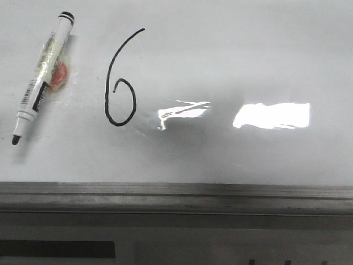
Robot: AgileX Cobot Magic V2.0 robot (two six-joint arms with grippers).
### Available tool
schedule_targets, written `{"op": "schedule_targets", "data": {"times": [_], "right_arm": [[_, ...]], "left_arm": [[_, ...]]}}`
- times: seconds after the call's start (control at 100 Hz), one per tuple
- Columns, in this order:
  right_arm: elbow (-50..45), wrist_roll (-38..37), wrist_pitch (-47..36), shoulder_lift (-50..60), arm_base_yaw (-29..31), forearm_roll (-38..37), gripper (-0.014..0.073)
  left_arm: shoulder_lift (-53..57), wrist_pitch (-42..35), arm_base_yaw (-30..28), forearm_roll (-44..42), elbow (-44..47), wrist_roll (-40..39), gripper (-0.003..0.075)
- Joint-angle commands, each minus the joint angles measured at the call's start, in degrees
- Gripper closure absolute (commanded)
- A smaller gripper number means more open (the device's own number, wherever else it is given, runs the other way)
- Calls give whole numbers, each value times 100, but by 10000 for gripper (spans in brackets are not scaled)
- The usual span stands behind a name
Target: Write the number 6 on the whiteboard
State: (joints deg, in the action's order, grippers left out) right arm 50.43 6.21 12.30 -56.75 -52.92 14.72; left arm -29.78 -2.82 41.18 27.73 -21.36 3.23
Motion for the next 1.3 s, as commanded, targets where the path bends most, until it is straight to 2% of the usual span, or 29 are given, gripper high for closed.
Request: {"op": "schedule_targets", "data": {"times": [0.0, 0.21, 0.37, 0.52, 1.16, 1.29], "right_arm": [[-237, 41, -789, 510, -6, -86, 656], [-1611, 41, -1740, 1756, -6, -897, 656], [-2586, 41, -1956, 2677, -6, -920, 656], [-3132, 41, -1970, 3345, -6, -920, 657], [-3448, 41, -1935, 3580, -6, -920, 657], [-3448, 41, -1935, 3580, -6, -920, 657]], "left_arm": [[377, -330, 4, -402, -140, -13, 741], [1327, -223, 4, -1136, 208, -13, 741], [1868, -211, 4, -1680, 586, -13, 741], [2012, -195, 4, -1686, 655, -13, 741], [2012, -206, 4, -1686, 667, -13, 741], [2012, -206, -274, -2270, 678, -13, 741]]}}
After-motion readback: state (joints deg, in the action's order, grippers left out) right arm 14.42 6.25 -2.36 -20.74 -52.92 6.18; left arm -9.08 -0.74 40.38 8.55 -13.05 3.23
